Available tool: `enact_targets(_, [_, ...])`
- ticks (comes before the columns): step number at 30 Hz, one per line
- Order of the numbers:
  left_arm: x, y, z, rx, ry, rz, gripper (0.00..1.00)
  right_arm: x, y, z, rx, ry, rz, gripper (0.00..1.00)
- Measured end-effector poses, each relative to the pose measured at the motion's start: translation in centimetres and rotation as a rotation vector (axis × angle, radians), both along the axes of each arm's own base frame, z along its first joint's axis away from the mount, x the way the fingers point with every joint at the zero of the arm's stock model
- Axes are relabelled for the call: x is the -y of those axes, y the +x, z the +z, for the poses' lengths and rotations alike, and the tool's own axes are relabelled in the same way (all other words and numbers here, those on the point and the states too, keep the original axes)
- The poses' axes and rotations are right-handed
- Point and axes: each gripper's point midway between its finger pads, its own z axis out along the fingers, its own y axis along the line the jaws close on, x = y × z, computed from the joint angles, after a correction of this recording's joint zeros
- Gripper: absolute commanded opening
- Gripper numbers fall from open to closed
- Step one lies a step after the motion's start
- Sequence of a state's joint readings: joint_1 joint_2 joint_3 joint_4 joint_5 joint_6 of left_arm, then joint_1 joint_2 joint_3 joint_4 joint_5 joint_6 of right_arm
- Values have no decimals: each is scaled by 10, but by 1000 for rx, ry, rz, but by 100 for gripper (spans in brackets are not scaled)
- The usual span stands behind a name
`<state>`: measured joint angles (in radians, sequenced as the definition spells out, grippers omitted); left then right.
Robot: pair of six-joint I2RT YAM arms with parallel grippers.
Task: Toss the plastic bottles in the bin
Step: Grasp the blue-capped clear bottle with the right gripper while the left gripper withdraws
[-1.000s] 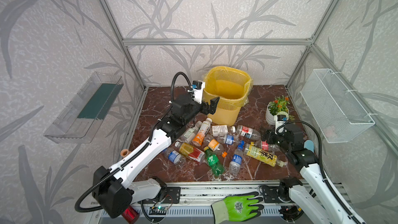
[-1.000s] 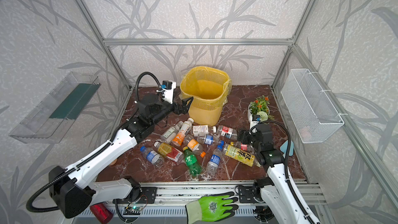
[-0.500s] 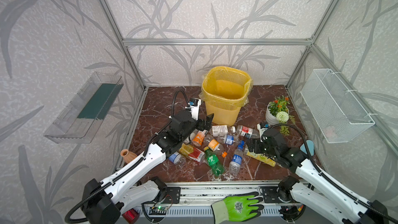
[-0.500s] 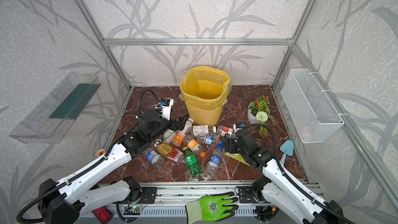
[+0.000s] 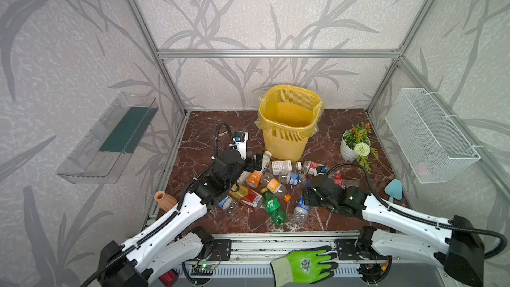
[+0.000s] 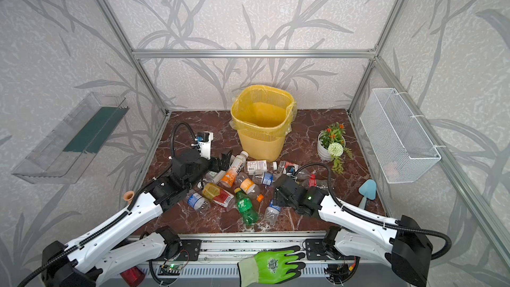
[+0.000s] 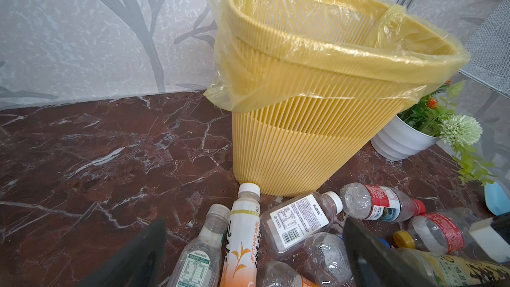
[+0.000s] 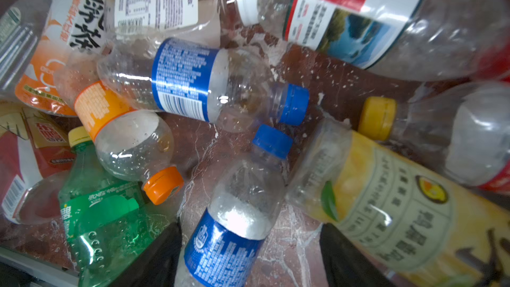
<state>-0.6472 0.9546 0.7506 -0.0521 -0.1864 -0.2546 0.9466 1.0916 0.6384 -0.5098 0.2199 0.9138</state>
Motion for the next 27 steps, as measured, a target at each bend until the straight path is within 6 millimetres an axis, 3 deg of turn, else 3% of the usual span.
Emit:
enact_targets(8, [-4, -2, -2, -1, 6, 12, 99, -10, -4, -33, -98, -65, -26, 77])
enact_targets(14, [-6, -2, -2, 2, 6, 19, 99, -17, -5, -41, -131, -64, -34, 70])
enact_targets(27, [-8, -4, -4, 1, 7, 22, 99, -27, -12, -61, -213, -60, -26, 69])
